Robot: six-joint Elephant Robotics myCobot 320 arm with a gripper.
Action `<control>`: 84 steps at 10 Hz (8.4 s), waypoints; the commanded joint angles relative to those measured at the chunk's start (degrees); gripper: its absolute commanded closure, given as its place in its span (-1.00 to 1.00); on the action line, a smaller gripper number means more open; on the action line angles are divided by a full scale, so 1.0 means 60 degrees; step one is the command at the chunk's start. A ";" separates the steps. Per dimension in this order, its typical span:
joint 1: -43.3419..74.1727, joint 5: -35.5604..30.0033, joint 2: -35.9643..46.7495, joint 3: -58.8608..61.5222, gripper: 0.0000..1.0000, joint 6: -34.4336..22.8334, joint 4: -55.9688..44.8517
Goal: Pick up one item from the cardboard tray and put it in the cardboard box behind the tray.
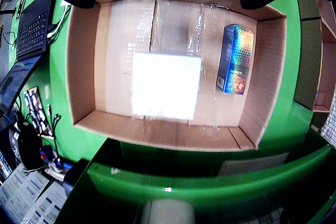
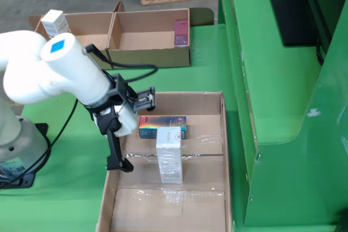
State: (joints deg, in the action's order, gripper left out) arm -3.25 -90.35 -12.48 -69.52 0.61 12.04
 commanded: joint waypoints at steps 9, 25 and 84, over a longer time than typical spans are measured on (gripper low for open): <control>-0.0094 0.0005 -0.4419 0.8660 -1.00 -0.0023 -0.3307; -0.0195 0.0068 -0.4515 0.9135 -1.00 0.0004 -0.3789; -0.0230 0.0238 -0.7589 1.1587 -1.00 -0.0174 -0.2250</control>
State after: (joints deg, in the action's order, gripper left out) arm -4.74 -89.29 -59.94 -1.49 -0.35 -2.19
